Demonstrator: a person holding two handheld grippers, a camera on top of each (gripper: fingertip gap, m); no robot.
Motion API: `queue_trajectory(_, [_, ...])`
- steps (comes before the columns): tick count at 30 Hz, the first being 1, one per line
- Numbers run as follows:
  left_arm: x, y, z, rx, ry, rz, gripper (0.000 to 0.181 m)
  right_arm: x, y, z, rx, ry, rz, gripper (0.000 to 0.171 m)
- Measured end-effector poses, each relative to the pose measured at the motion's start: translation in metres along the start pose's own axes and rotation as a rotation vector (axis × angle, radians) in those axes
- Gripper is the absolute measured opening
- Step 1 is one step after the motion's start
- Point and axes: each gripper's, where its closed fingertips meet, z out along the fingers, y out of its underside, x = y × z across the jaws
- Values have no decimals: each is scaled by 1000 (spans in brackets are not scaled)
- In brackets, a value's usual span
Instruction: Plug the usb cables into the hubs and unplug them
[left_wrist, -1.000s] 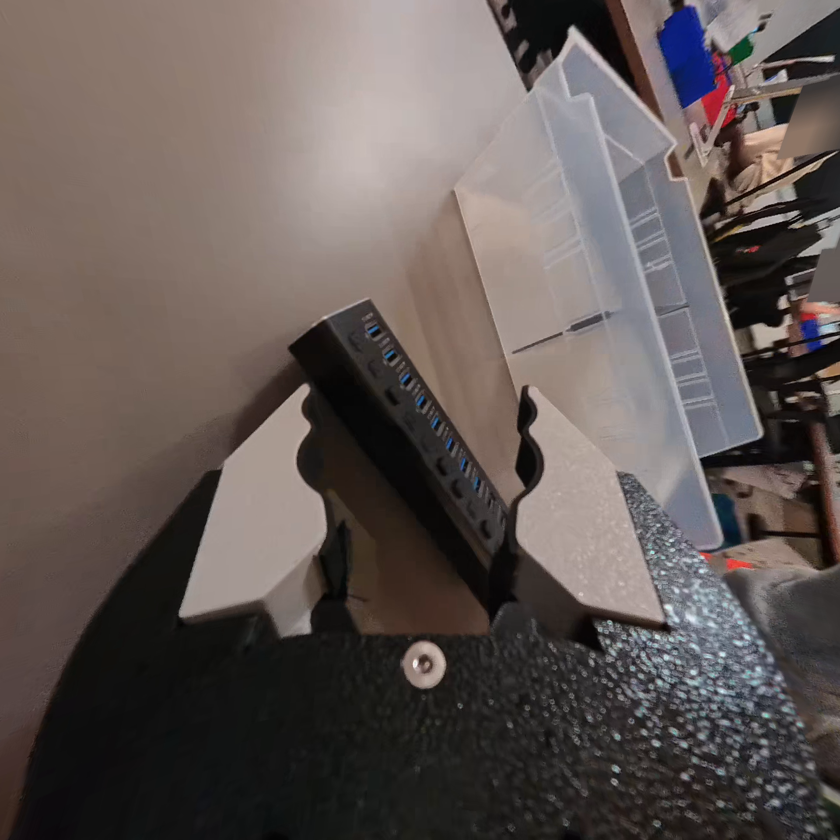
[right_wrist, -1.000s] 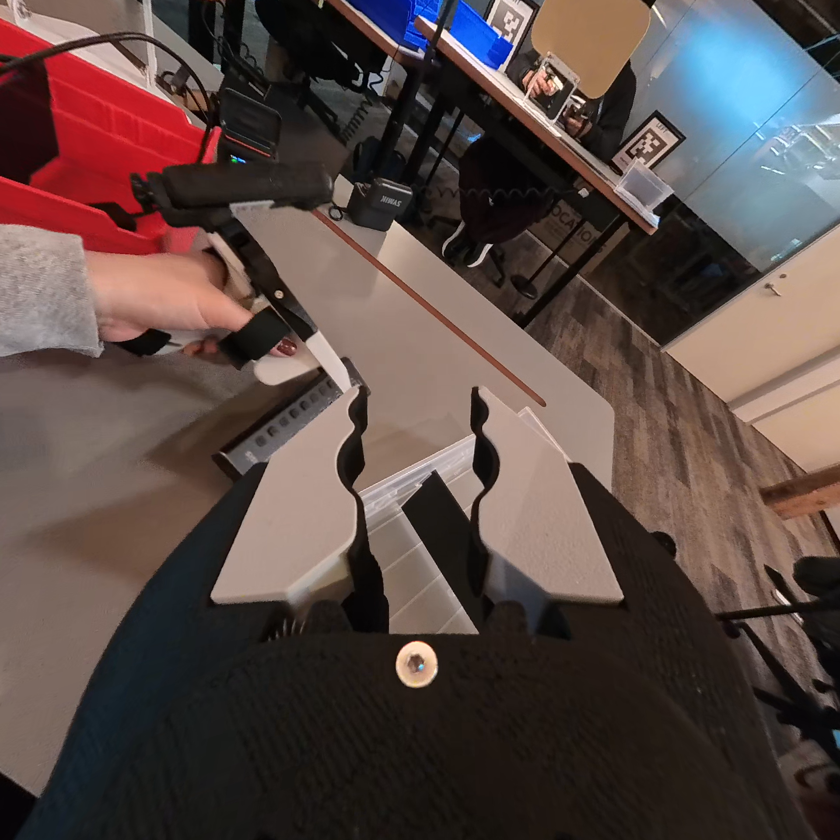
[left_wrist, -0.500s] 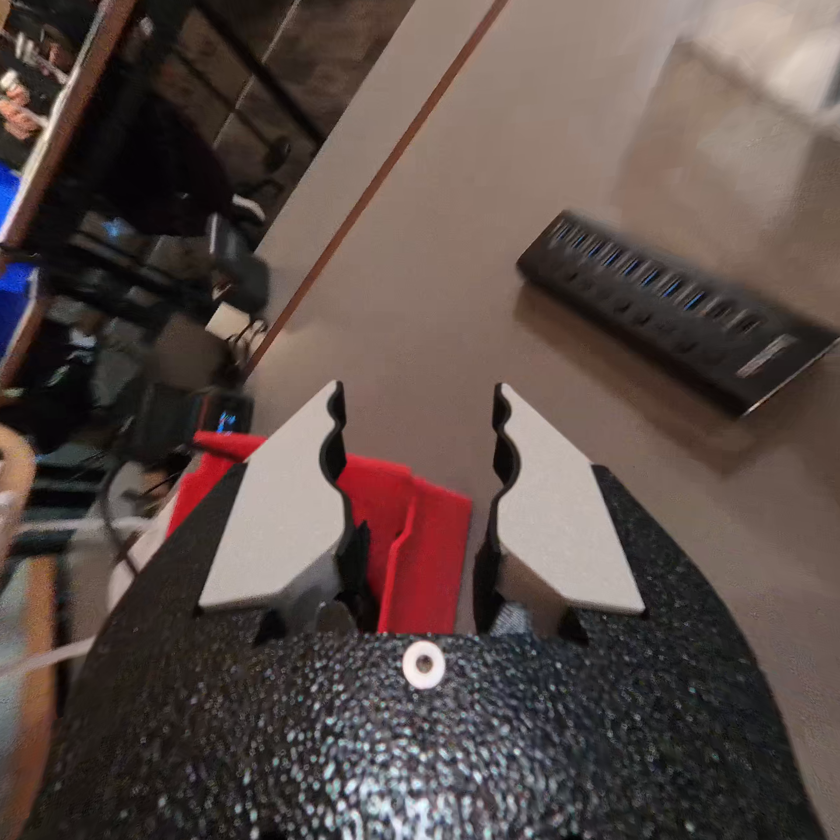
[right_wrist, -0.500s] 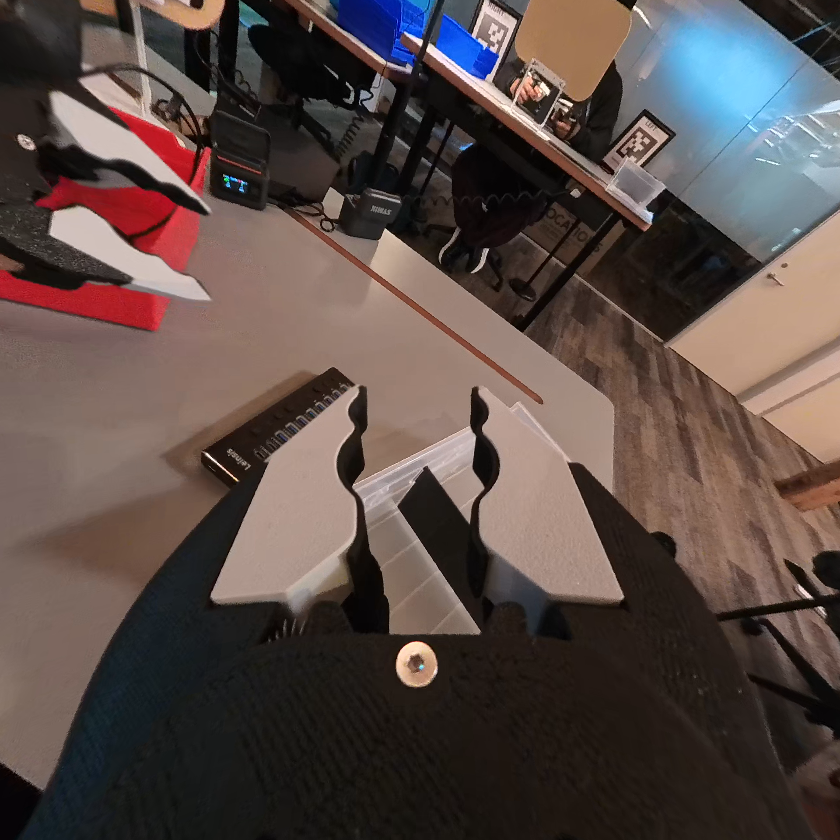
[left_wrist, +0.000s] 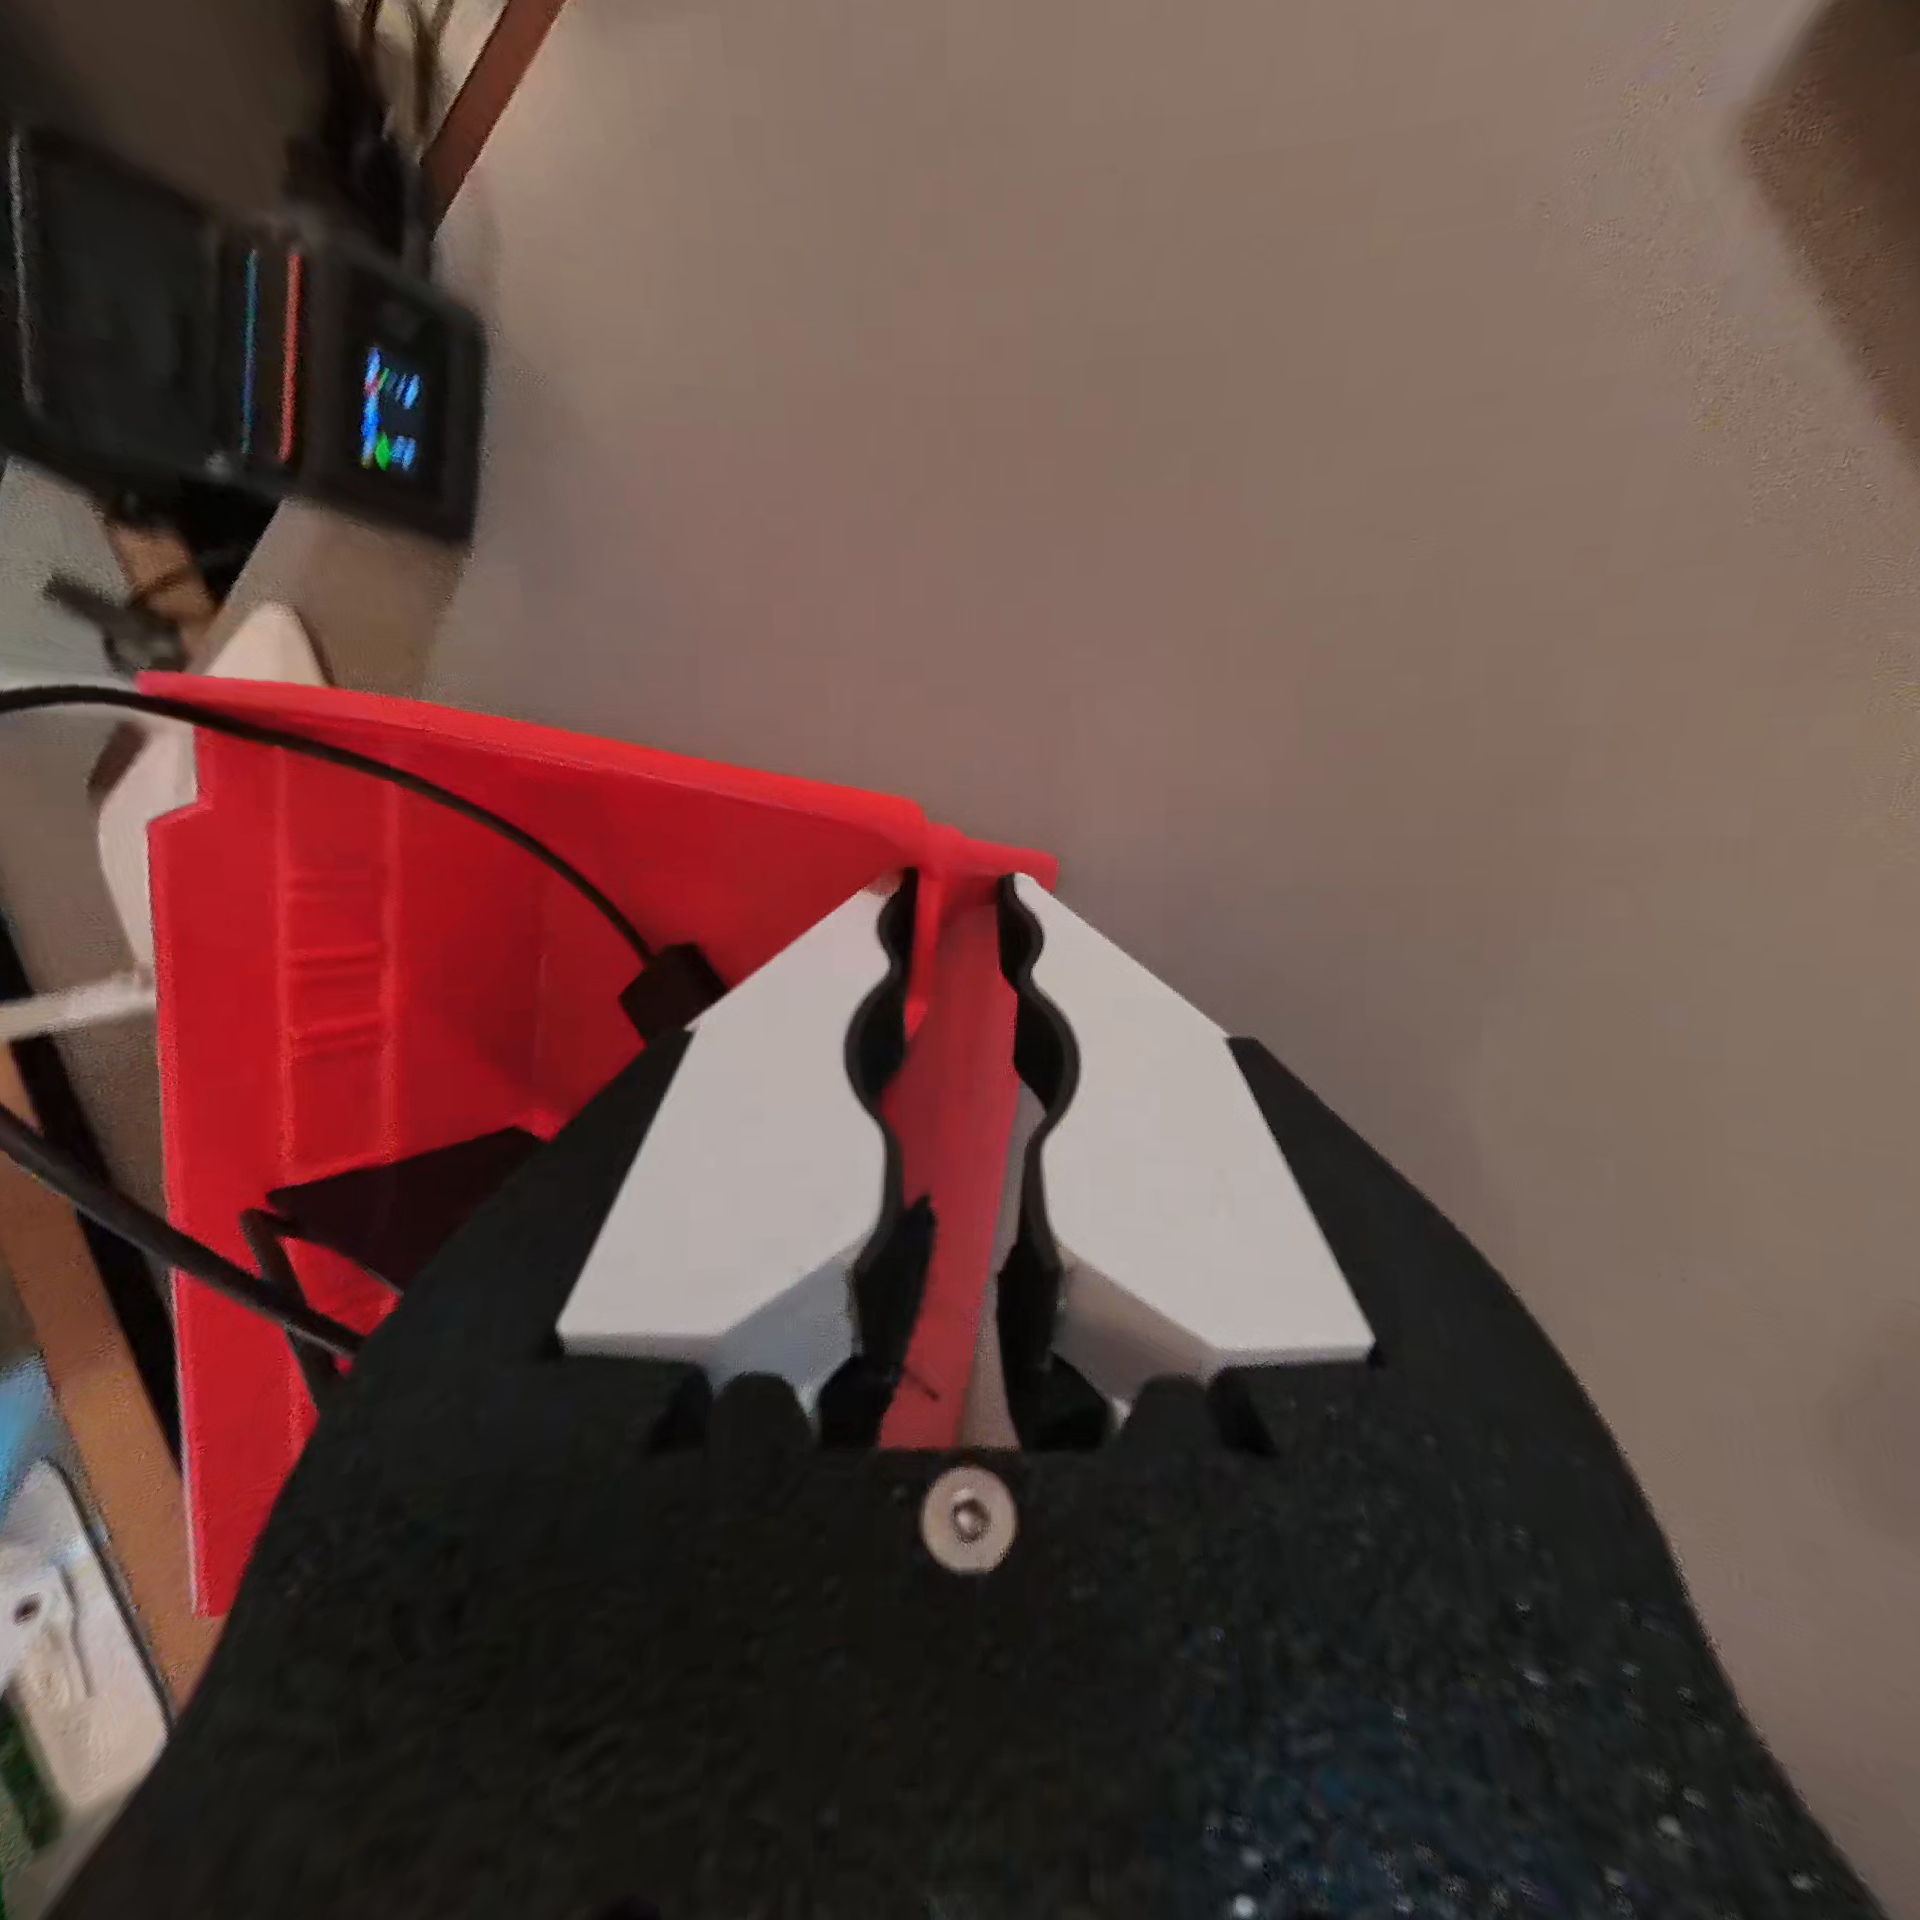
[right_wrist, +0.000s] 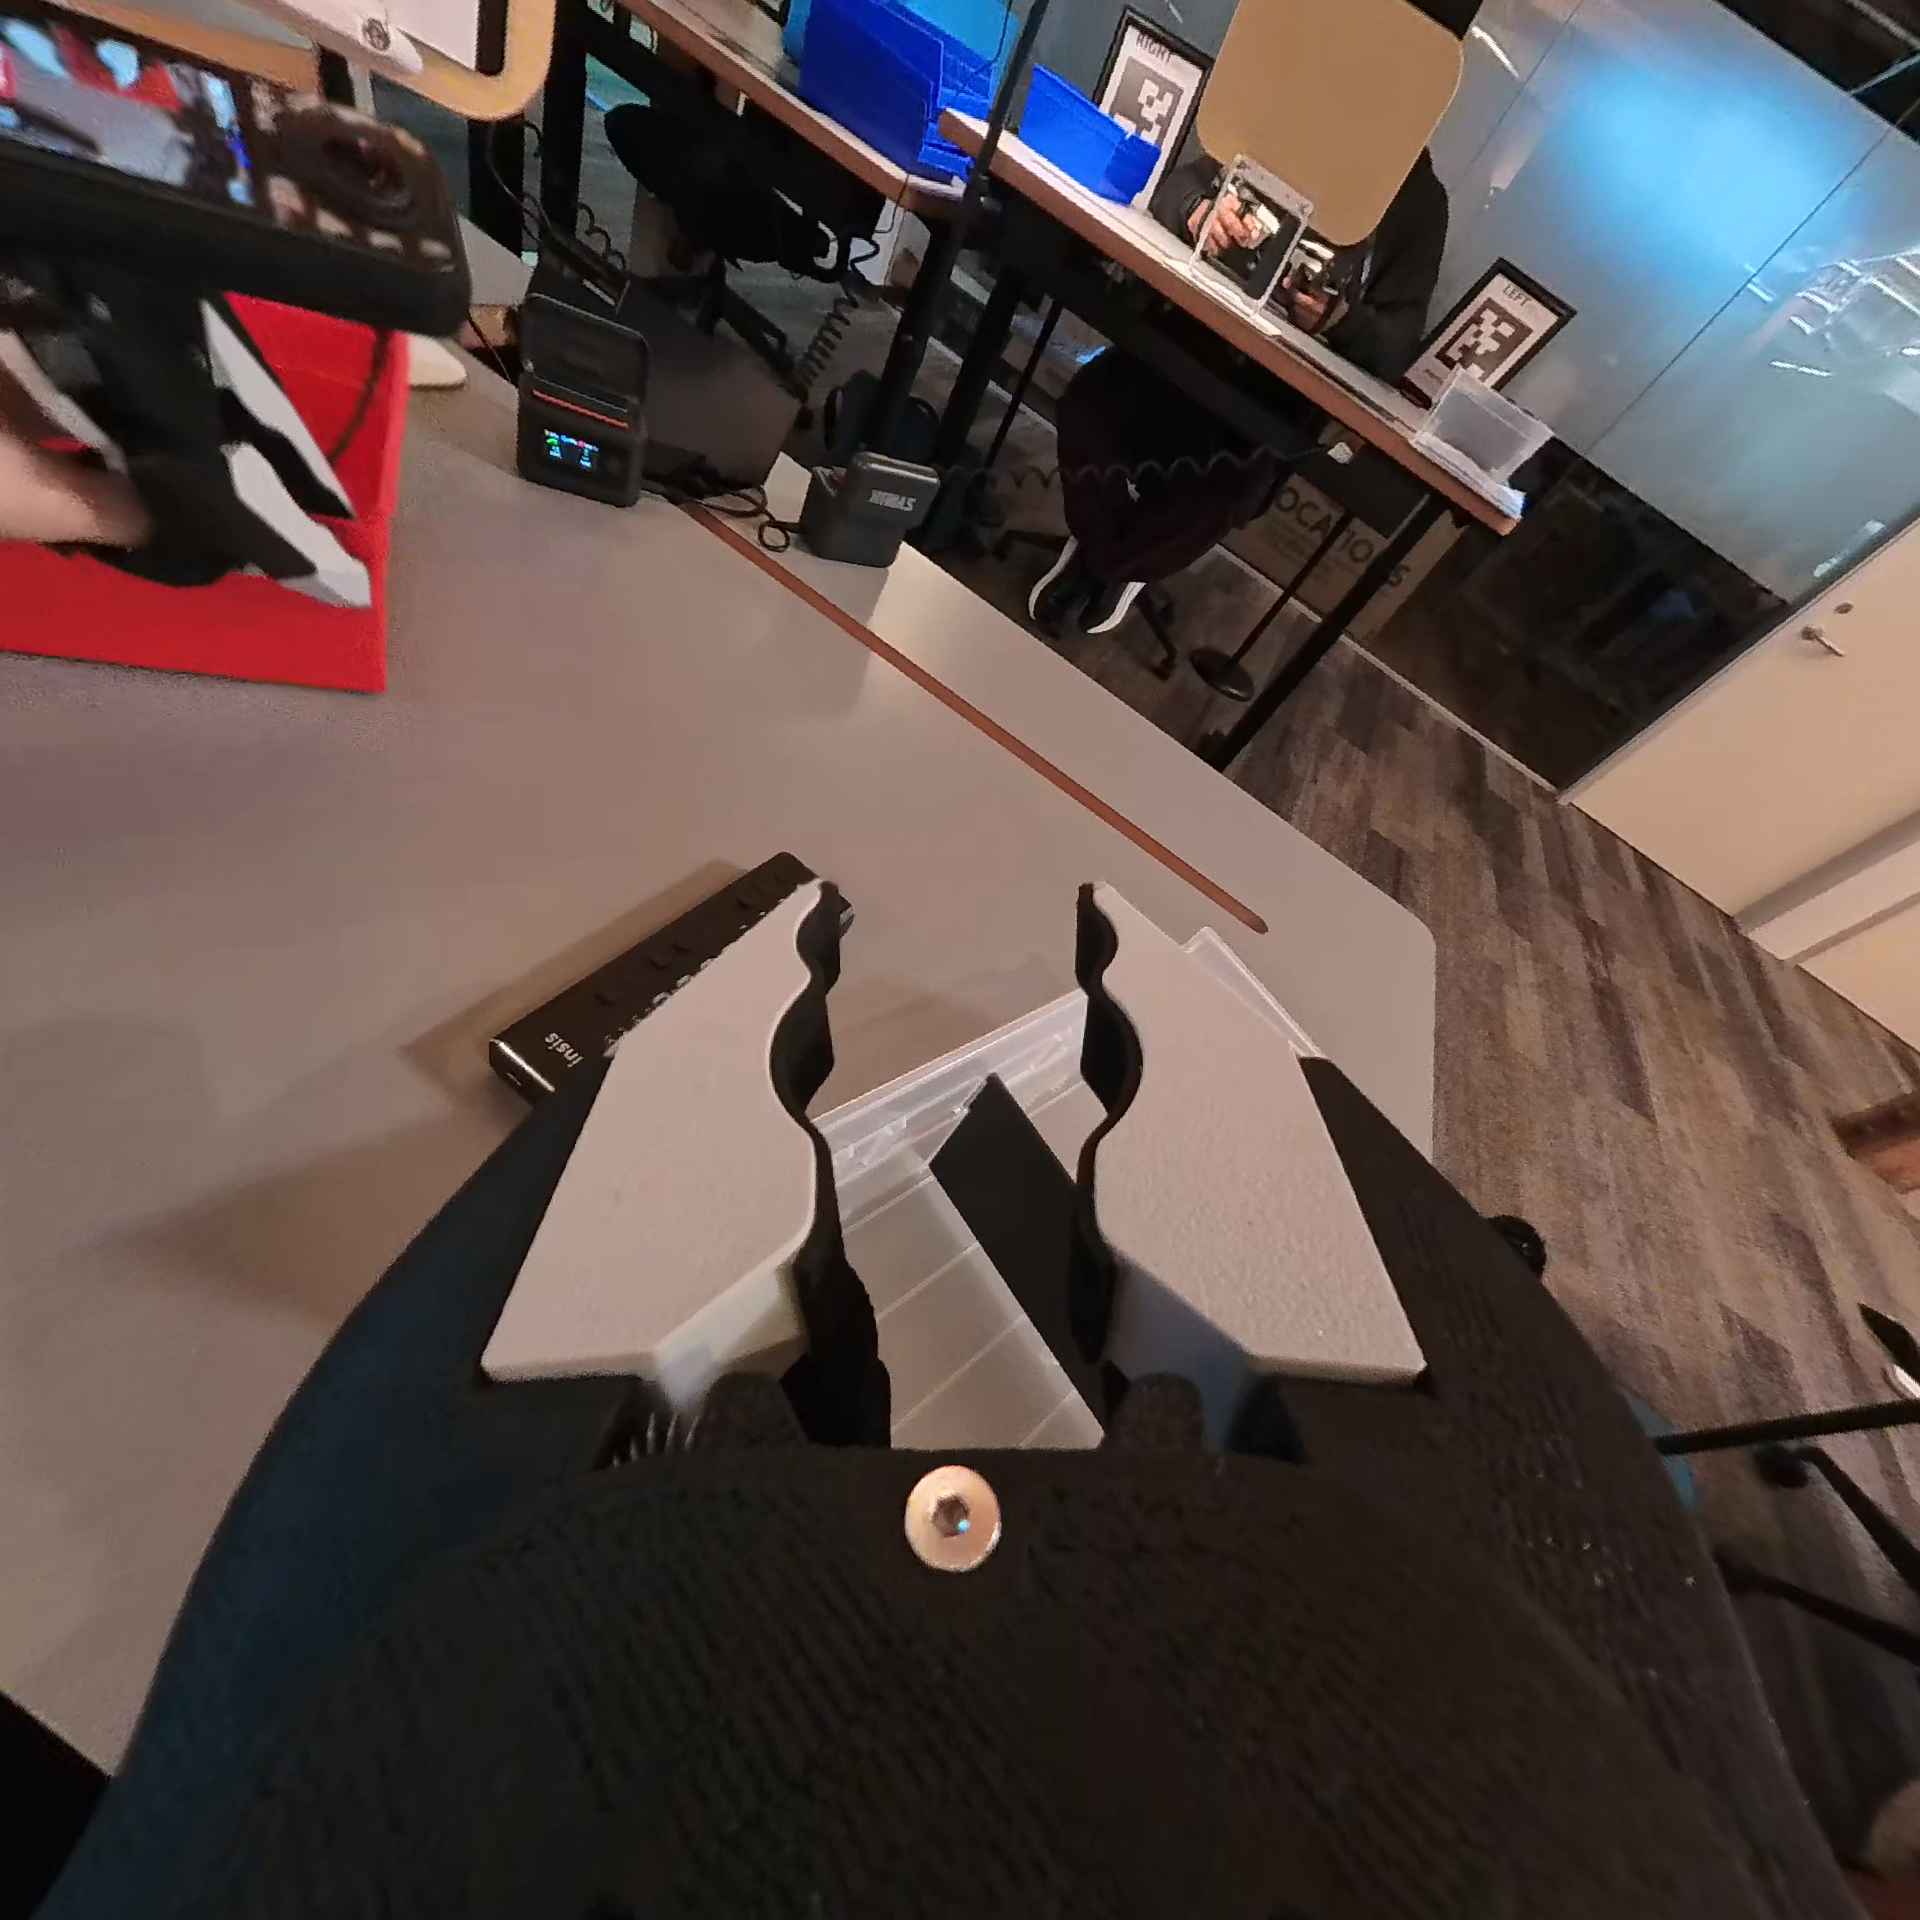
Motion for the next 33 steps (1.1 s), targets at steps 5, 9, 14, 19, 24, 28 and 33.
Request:
queue_trajectory(5, [-71, 29, 21, -94, -121, -151, 13, -3, -1, 1, 5, -10, -1, 45])
queue_trajectory(9, [-128, 51, 39, -137, -208, -192, 16, -3, -2, 2, 5, -9, -2, 45])
queue_trajectory(14, [-149, 47, 17, -4, -234, -231, 39, 0, 0, 2, 3, -6, 3, 45])
queue_trajectory(19, [-75, -10, -125, 621, 11, -169, 51, 3, 5, 4, -9, -11, 23, 45])
queue_trajectory(24, [-88, 66, -209, 629, -50, -221, 63, 6, 2, -3, 10, -6, 30, 45])
queue_trajectory(28, [-147, 158, -211, 449, -129, -342, 60, 9, -3, -9, 39, -4, 41, 45])
queue_trajectory(33, [-163, 225, -186, 360, -11, -226, 56, 10, -4, -11, 47, -8, 55, 45])
